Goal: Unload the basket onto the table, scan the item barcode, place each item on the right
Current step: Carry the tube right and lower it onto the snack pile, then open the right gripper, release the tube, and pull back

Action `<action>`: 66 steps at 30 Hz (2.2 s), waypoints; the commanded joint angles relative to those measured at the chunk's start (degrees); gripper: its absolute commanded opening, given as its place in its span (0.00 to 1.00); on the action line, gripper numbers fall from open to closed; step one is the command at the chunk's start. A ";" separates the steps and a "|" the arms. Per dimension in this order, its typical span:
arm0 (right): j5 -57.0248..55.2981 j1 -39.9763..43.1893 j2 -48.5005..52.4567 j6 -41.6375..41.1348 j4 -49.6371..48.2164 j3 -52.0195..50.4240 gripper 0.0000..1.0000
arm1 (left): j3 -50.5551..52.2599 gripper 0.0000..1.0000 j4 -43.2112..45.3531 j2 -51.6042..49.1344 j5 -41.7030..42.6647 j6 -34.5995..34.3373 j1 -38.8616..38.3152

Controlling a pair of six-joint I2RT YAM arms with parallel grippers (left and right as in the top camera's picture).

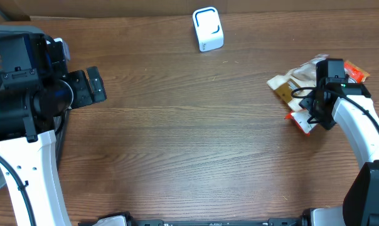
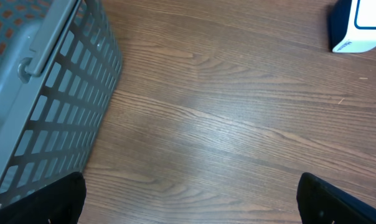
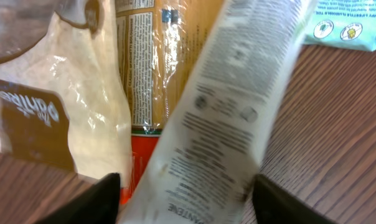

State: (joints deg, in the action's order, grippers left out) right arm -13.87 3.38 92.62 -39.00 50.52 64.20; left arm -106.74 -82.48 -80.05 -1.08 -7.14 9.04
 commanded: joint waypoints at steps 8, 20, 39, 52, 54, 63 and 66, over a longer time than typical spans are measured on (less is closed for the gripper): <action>20.98 0.07 -9.84 27.65 5.90 13.55 0.81 | -0.02 1.00 0.17 -0.31 0.52 -0.37 0.15; 30.49 0.09 -34.75 34.56 9.55 21.27 1.00 | -0.02 1.00 0.17 -0.31 0.50 -0.37 0.15; 30.51 -0.04 -40.79 34.56 10.10 20.92 1.00 | -0.02 1.00 0.20 -0.31 0.52 -0.39 0.15; 30.42 -0.02 -61.22 34.58 -25.70 -10.25 1.00 | -0.02 1.00 0.20 -0.31 0.50 -0.39 0.15; 30.42 -0.02 -65.29 34.58 -31.80 -16.65 1.00 | -0.02 1.00 0.17 -0.31 0.50 -0.39 0.15; 30.45 -0.02 -82.12 34.58 -50.42 -42.25 1.00 | -0.02 1.00 0.17 -0.31 0.50 -0.37 0.15; 30.47 -0.04 -84.28 34.58 -55.67 -48.89 1.00 | -0.02 1.00 0.17 -0.31 0.50 -0.37 0.15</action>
State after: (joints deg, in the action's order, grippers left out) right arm 16.51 3.36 10.31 -4.47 -1.91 20.73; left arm -106.74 -82.50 -80.05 -1.08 -7.14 9.04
